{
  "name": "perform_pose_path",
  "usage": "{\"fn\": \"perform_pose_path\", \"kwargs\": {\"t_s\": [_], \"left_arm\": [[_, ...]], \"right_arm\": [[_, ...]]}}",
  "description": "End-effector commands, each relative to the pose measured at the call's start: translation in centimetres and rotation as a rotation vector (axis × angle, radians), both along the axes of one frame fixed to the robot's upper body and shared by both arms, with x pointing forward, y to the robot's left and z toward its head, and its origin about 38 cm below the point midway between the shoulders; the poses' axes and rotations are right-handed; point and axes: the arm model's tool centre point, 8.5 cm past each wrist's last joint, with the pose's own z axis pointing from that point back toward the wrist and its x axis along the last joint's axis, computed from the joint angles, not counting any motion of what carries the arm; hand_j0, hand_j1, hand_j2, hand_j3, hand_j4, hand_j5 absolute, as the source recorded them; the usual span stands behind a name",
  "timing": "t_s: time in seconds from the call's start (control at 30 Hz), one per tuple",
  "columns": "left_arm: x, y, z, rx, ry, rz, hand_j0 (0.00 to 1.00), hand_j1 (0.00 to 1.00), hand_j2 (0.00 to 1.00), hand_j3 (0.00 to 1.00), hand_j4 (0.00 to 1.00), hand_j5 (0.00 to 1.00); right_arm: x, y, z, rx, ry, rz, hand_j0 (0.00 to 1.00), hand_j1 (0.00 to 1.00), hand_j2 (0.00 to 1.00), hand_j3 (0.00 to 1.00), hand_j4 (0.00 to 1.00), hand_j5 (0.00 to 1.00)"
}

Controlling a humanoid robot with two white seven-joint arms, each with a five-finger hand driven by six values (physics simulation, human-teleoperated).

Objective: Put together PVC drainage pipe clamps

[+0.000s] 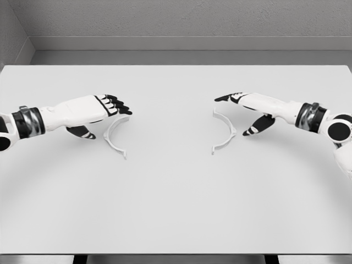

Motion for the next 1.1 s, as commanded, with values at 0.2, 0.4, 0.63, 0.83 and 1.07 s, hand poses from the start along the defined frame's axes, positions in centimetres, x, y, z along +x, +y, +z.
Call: {"fn": "perform_pose_path", "kwargs": {"t_s": [0.2,0.4,0.63,0.83,1.07], "left_arm": [[0.1,-0.4,0.0,-0.010,0.000,-0.004,1.00,1.00,1.00,1.00,1.00,1.00],[0.1,-0.9,-0.2,-0.018,0.002,-0.012,1.00,1.00,1.00,1.00,1.00,1.00],[0.1,-1.4,-0.3,-0.026,0.002,-0.019,1.00,1.00,1.00,1.00,1.00,1.00],[0.1,-1.2,-0.5,-0.004,-0.004,-0.020,1.00,1.00,1.00,1.00,1.00,1.00],[-0.1,-0.9,-1.4,0.017,0.010,-0.011,1.00,1.00,1.00,1.00,1.00,1.00]], "right_arm": [[0.2,1.9,-0.7,0.015,0.009,0.018,1.00,1.00,1.00,1.00,1.00,1.00],[0.2,2.5,-0.7,0.024,0.006,0.026,1.00,1.00,1.00,1.00,1.00,1.00],[0.2,3.5,-0.8,0.028,0.005,0.042,1.00,1.00,1.00,1.00,1.00,1.00],[0.4,4.0,-0.6,0.036,-0.001,0.051,1.00,1.00,1.00,1.00,1.00,1.00],[0.8,0.8,1.1,0.033,-0.036,-0.014,1.00,1.00,1.00,1.00,1.00,1.00]]}}
